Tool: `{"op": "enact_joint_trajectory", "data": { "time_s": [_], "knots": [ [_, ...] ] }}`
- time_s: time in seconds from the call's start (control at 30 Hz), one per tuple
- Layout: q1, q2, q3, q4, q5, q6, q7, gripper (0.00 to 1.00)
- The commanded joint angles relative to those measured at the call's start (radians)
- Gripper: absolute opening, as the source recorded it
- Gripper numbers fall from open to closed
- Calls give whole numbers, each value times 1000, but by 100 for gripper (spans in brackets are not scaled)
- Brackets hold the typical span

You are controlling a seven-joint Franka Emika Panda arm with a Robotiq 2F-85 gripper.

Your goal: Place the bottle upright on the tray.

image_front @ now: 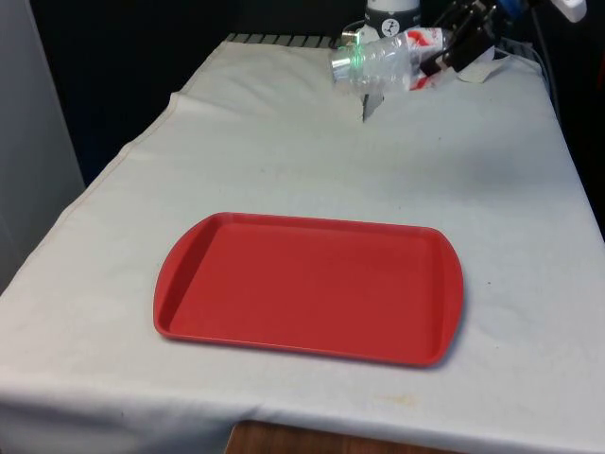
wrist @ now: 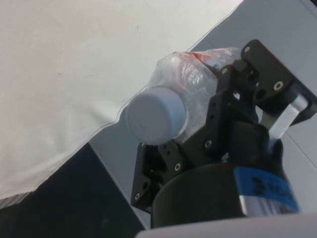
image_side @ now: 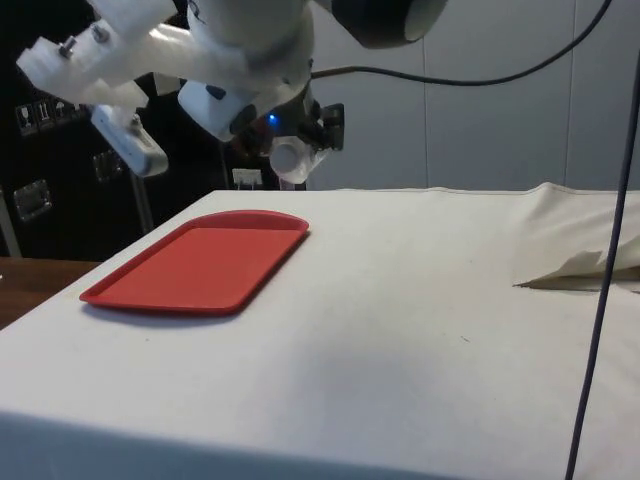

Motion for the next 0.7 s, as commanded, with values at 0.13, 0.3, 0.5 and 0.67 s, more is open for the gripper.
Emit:
{"op": "enact_joint_trajectory", "data": {
  "time_s": [0.13,0.3,0.5,0.67],
  "knots": [
    [-1,-12,-3,25,31,-15,-39,33],
    [-2,-14,-5,40,43,-21,-54,33],
    [-3,-17,-9,62,61,-27,-74,33],
    [-6,-19,-10,85,77,-34,-92,33]
  ]
}}
